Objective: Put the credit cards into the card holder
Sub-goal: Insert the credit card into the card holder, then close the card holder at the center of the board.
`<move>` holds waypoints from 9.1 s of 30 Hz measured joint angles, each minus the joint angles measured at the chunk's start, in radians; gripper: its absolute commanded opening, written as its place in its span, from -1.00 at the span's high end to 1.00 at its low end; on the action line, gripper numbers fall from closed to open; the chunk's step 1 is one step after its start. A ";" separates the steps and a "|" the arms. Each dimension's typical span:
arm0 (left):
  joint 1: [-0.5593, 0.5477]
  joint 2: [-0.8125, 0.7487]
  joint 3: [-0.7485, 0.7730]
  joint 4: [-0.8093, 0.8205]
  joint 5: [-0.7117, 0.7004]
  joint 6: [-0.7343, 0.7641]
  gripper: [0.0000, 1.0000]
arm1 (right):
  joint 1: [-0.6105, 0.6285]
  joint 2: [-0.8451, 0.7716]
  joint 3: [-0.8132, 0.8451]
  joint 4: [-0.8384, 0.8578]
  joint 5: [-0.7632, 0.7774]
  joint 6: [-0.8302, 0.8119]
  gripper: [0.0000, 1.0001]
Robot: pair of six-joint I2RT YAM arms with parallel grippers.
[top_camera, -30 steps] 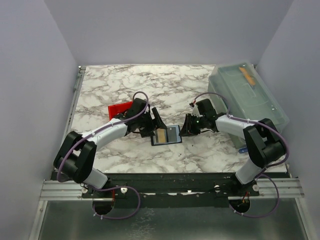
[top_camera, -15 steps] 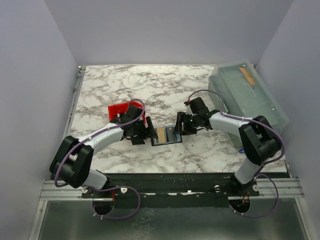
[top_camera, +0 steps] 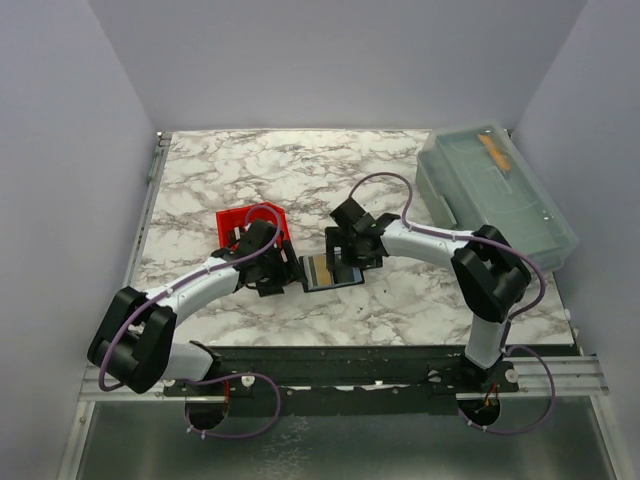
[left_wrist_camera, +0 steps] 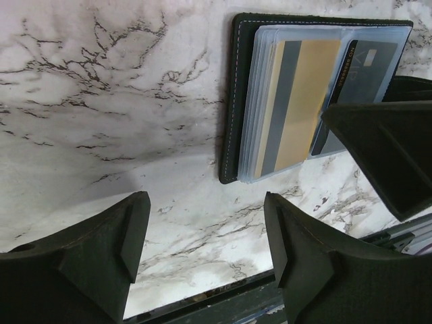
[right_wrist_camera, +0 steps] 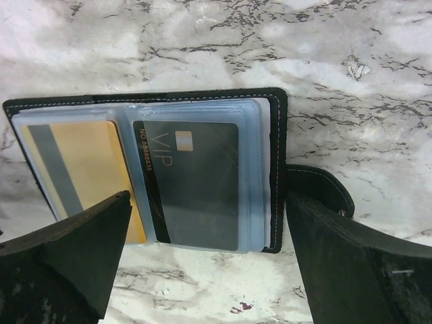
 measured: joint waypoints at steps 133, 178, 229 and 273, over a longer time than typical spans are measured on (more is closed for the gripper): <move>-0.080 0.335 0.070 0.468 0.275 -0.104 0.85 | -0.132 -0.294 -0.318 0.236 -0.138 -0.016 0.91; -0.080 0.349 0.090 0.448 0.285 -0.093 0.97 | -0.134 -0.194 -0.352 0.466 -0.420 -0.085 1.00; -0.081 0.342 0.092 0.438 0.285 -0.073 0.98 | -0.047 -0.086 0.047 -0.129 -0.112 0.056 -0.08; -0.081 0.339 0.092 0.434 0.285 -0.055 0.99 | 0.025 0.035 0.200 -0.334 0.171 0.068 0.82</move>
